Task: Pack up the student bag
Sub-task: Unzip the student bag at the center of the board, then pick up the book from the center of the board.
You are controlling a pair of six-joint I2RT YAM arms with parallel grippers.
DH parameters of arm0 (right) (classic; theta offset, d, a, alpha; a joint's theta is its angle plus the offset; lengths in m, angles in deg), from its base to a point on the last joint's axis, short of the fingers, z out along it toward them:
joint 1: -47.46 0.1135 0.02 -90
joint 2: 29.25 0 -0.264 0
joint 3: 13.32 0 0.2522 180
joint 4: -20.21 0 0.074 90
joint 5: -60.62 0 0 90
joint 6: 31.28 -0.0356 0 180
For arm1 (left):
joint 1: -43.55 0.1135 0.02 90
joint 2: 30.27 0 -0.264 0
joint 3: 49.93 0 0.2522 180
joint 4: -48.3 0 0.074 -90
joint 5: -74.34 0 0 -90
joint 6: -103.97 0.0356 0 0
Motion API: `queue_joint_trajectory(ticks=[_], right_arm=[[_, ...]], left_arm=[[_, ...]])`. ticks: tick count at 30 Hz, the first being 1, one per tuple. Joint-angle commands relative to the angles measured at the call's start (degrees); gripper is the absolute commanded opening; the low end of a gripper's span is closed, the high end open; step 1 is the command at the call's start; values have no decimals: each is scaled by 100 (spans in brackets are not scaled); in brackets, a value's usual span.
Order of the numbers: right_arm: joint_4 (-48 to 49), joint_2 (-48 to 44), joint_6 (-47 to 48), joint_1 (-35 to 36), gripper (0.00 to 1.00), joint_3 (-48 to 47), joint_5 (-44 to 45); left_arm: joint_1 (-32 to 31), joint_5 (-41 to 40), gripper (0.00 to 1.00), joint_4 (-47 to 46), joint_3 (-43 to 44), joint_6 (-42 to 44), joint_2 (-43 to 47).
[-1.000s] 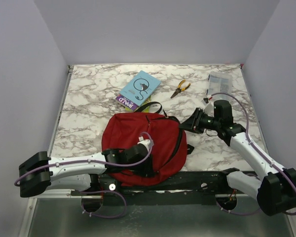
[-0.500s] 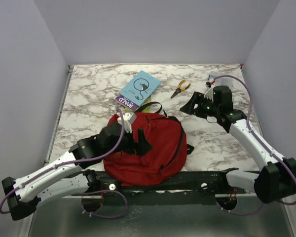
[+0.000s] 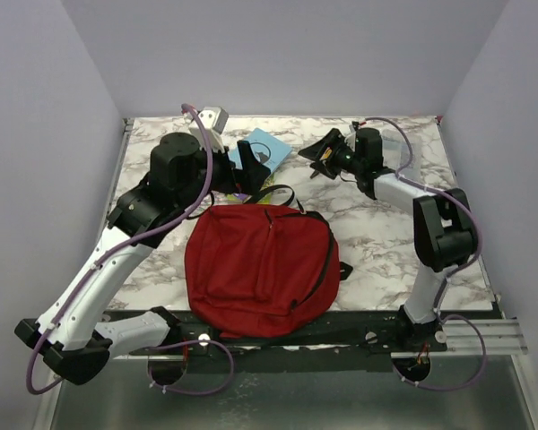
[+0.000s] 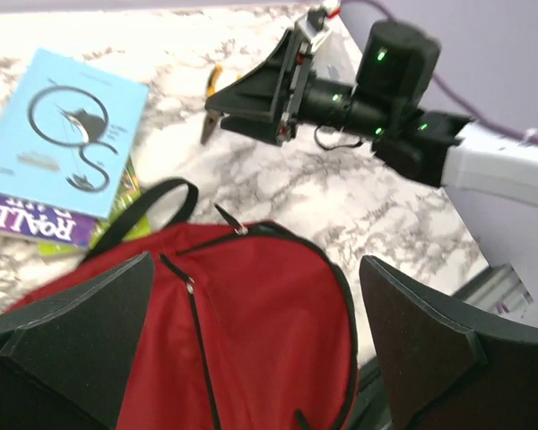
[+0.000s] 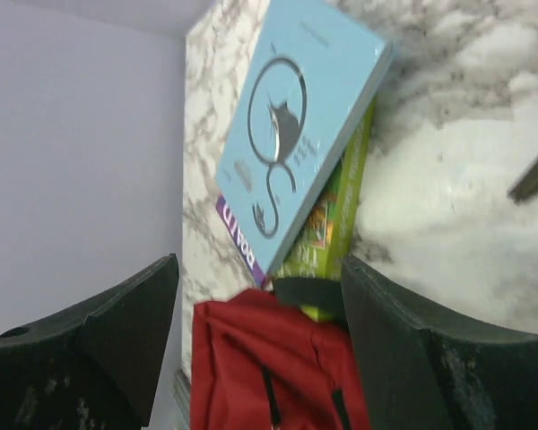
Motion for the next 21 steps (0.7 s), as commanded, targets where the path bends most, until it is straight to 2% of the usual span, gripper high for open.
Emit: queue_joint_trajectory(ticks=[1, 5, 9, 13, 21], right_arm=[[1647, 1074, -1126, -22, 77, -657, -89], [2007, 2150, -1541, -13, 77, -1413, -30], [1964, 2907, -1828, -5, 77, -2052, 56], [1886, 3364, -1909, 31, 74, -2455, 123], [2012, 4129, -2251, 177, 61, -3019, 135]], left_arm=[[351, 338, 98, -45, 774, 474, -486], [724, 975, 98, -132, 838, 441, -722], [746, 861, 98, -432, 252, 796, -598], [799, 855, 98, -665, -378, 740, -513], [808, 1108, 98, -693, -399, 671, -723]])
